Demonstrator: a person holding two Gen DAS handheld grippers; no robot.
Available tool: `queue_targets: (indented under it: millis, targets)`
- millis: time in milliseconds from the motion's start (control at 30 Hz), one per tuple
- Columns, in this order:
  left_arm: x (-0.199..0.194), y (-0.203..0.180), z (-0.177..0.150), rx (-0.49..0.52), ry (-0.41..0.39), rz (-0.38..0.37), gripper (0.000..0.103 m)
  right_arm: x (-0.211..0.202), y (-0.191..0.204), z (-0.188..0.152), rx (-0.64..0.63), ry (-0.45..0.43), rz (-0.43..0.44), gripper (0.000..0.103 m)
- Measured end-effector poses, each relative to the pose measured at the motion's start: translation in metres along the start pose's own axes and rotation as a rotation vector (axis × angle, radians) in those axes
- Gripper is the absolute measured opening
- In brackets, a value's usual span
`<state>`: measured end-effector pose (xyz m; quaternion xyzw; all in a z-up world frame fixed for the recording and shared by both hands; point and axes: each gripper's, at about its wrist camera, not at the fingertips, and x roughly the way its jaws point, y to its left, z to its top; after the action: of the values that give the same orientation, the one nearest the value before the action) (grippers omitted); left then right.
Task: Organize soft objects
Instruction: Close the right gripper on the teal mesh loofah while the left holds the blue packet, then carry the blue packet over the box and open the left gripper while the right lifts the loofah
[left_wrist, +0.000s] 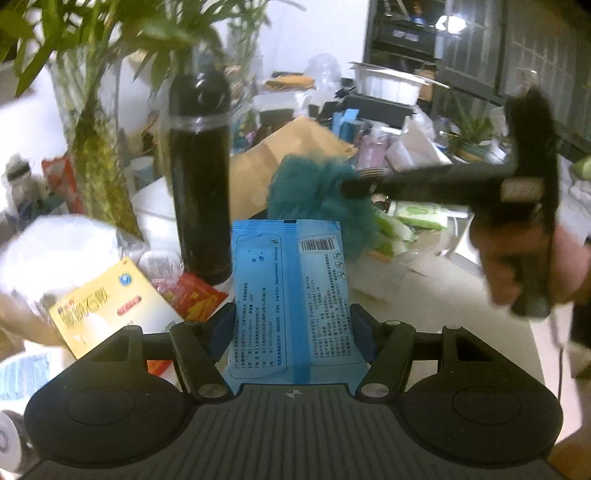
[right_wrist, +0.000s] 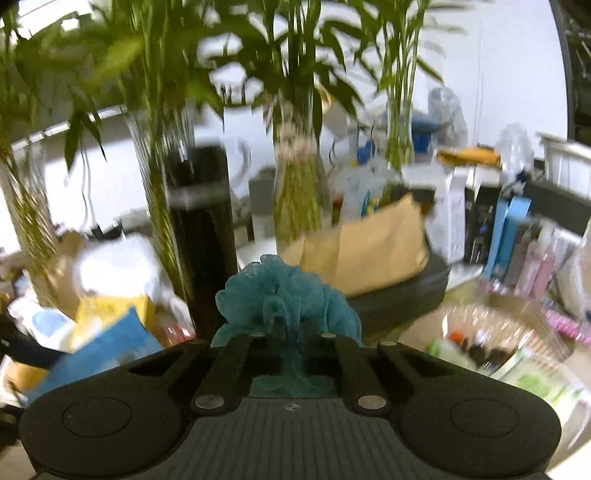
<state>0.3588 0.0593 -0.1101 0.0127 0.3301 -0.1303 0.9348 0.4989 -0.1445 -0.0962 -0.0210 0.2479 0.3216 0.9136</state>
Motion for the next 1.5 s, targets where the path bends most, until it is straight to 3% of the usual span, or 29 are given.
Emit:
queue_targets:
  millis: [200,433,700,1167,1500]
  targets:
    - [-0.038,-0.016,0.007,0.060,-0.051,0.013,0.064,-0.082,-0.011,0.032,-0.017,-0.018,-0.035,0.008]
    - [-0.127,-0.054,0.020,0.106,-0.117,-0.004,0.064,-0.189,-0.005,0.039,0.033,0.015,-0.099,0.008]
    - [-0.204,-0.080,0.034,0.036,-0.169,0.000,0.064,-0.289,0.024,0.035,0.061,0.008,-0.081,0.008]
    - [-0.282,-0.087,0.041,0.041,-0.143,0.034,0.064,-0.365,0.068,0.029,0.035,-0.053,-0.024,0.008]
    - [-0.301,-0.092,0.009,0.014,-0.125,0.000,0.064,-0.397,0.080,0.020,0.020,-0.080,0.016,0.008]
